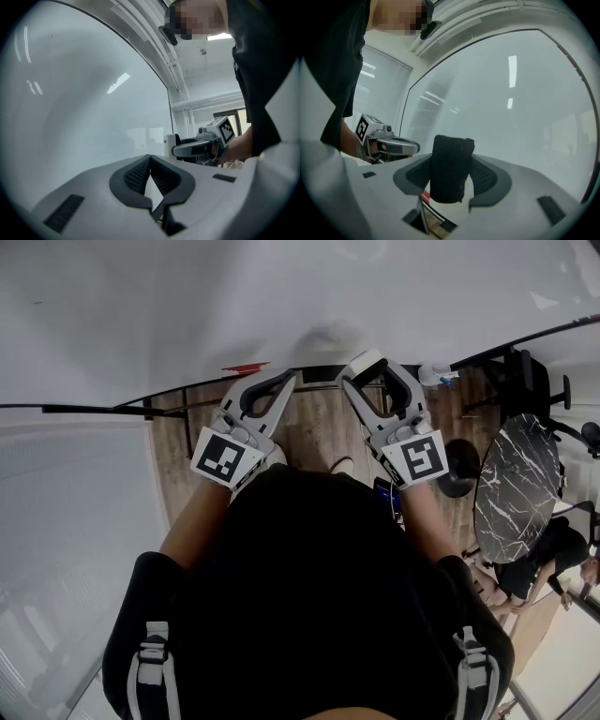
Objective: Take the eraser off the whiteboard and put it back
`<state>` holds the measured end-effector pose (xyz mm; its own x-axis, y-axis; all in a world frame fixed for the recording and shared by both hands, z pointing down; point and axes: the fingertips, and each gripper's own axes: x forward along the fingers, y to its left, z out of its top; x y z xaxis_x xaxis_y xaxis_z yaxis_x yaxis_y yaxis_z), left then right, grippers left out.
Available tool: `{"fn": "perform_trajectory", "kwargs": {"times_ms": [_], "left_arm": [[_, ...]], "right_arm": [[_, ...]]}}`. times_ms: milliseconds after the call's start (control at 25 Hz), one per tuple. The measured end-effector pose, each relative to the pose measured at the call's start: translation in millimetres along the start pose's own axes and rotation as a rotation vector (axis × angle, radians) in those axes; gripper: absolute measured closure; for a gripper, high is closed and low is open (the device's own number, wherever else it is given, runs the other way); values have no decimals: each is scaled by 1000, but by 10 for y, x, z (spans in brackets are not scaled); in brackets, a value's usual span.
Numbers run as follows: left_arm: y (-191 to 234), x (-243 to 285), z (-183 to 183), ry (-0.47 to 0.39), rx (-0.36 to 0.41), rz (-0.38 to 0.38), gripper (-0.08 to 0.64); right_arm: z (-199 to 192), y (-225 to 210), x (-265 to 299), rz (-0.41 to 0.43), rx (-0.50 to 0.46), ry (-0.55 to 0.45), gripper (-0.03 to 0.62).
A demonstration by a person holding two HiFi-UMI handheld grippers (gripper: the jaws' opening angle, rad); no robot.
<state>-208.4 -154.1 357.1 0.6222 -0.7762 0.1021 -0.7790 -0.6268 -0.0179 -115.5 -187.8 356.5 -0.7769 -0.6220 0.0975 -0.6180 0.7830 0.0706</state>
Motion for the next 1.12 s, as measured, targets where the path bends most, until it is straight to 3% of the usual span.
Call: {"fn": "perform_trajectory", "kwargs": {"times_ms": [640, 1120], "left_arm": [[-138, 23, 51, -24, -2, 3, 557], [-344, 422, 183, -47, 4, -58, 556]], "right_arm": [[-40, -73, -162, -4, 4, -7, 356], [-40, -544, -409, -148, 0, 43, 353]]}}
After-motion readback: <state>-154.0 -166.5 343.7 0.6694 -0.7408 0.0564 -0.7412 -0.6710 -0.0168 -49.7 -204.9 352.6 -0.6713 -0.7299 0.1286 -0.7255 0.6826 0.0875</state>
